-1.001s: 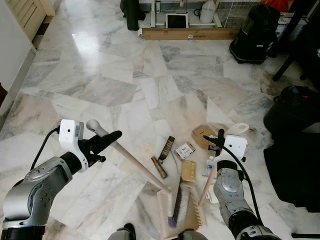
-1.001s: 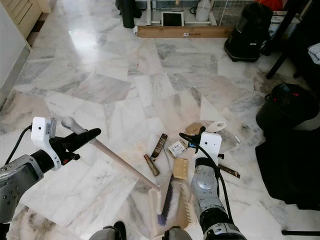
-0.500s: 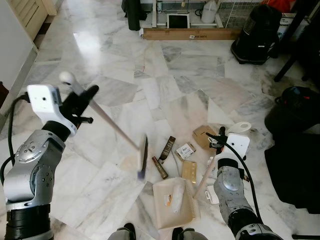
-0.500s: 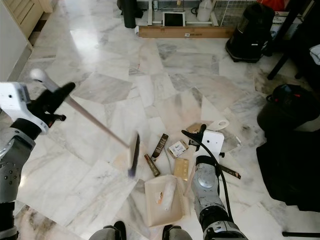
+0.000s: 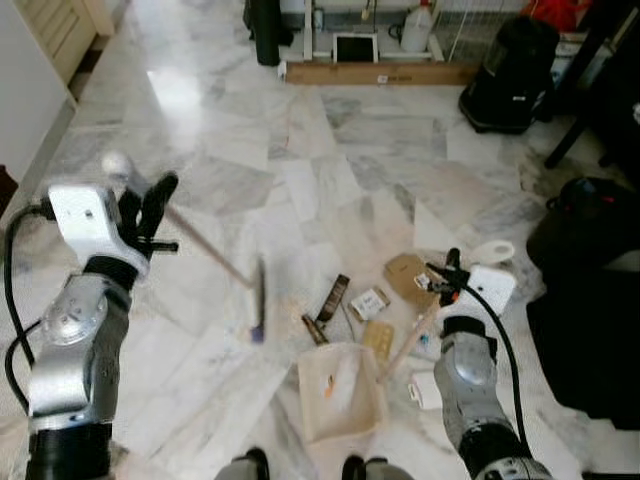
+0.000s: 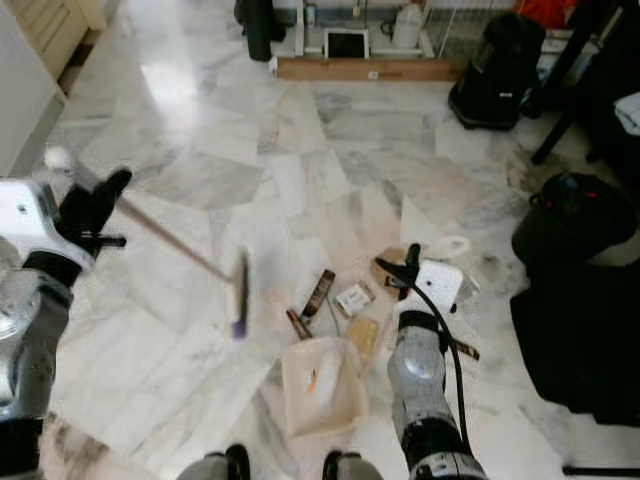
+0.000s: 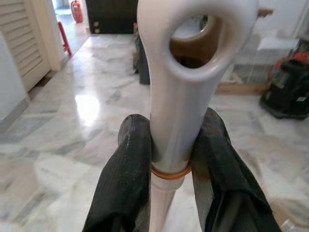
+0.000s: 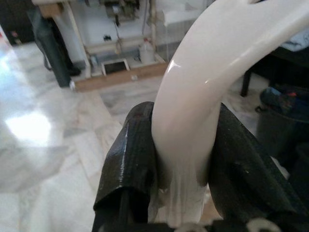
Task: Sweep floor
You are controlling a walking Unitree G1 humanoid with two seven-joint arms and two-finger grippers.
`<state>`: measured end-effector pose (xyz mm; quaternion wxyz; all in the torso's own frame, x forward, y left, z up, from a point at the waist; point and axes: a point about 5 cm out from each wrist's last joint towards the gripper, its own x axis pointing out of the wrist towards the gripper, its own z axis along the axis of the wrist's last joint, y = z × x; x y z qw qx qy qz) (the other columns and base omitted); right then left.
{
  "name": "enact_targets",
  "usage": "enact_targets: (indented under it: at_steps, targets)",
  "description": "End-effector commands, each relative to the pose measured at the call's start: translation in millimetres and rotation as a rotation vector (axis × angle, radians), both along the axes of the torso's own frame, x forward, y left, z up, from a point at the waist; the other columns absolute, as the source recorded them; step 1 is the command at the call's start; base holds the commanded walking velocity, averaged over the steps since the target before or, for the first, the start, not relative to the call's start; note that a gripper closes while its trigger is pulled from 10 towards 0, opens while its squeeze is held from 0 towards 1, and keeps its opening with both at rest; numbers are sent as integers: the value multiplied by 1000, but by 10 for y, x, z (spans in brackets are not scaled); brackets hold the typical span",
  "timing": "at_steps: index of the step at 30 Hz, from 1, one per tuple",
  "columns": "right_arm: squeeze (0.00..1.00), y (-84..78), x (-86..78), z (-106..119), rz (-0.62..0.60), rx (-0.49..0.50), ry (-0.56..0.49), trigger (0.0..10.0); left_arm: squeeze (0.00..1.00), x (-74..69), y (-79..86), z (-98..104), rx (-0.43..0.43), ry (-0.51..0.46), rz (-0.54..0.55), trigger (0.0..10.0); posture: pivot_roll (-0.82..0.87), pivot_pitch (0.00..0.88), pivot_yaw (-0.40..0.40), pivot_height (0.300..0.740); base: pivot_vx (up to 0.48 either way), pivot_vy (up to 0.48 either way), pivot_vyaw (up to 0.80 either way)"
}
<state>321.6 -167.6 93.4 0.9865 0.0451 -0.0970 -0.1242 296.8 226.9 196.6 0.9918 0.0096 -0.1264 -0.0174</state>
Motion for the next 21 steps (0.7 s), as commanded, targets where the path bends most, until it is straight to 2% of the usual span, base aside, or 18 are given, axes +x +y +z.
enact_targets:
  at_steps: [1,13,16,17,18,21]
  targets:
    - [0,4,-19,112,3,13,-55,10000,0,-13,-36,-14,19,-38,2,10000,48,125,-22,740,0,0,0]
    - [0,44,-67,292,28,26,-105,10000,0,-33,-121,-352,30,26,16,10000,32,96,-24,740,0,0,0]
    - [0,49,-71,320,32,28,-114,10000,0,-50,-148,-389,45,26,17,10000,28,93,-24,740,0,0,0]
    - [0,59,-73,342,39,25,-118,10000,0,-86,-182,-443,91,13,42,10000,21,86,-27,740,0,0,0]
    - [0,61,-75,348,41,25,-118,10000,0,-104,-187,-455,99,0,66,10000,20,85,-28,740,0,0,0]
    - [0,62,-87,359,46,23,-118,10000,0,-139,-222,-492,81,-18,95,10000,18,73,-29,740,0,0,0]
